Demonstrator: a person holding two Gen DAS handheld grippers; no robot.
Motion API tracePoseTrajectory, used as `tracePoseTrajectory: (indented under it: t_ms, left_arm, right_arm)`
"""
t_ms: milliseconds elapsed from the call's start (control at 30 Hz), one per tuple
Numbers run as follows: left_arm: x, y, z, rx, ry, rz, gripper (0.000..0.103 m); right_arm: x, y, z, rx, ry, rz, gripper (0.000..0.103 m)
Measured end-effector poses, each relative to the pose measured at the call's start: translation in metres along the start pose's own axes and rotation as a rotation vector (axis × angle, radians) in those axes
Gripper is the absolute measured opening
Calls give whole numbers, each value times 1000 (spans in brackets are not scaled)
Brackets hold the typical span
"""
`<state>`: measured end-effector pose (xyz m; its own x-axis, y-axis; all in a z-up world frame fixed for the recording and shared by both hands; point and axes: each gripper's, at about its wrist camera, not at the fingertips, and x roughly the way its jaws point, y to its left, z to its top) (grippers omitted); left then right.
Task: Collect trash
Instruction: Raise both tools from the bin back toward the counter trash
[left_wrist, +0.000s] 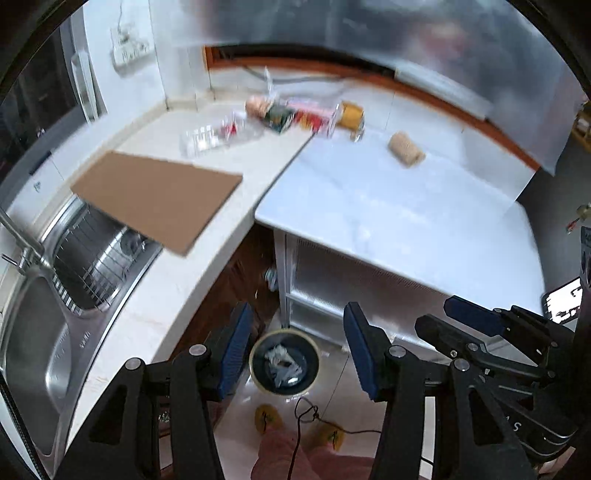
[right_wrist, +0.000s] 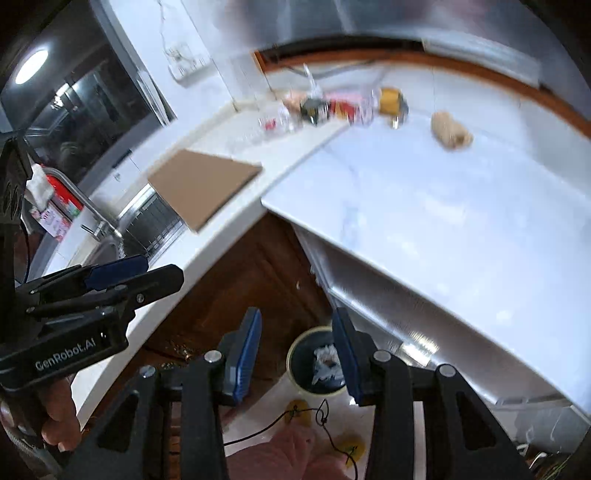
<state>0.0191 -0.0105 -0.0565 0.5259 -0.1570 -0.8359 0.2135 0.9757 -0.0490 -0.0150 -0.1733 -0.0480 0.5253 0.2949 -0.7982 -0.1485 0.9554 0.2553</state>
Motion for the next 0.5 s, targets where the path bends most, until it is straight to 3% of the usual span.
tracePoseTrajectory:
  t_ms: [233,500]
  left_arm:
    - [-30,-15,6,-16,-42,-3,51]
    - [-47,-32,11,-14,-76,19,51]
  right_arm:
    - [-39,-1,14,-49,-87,8,41]
    - [-56,-6,24,-63,-135,19,40]
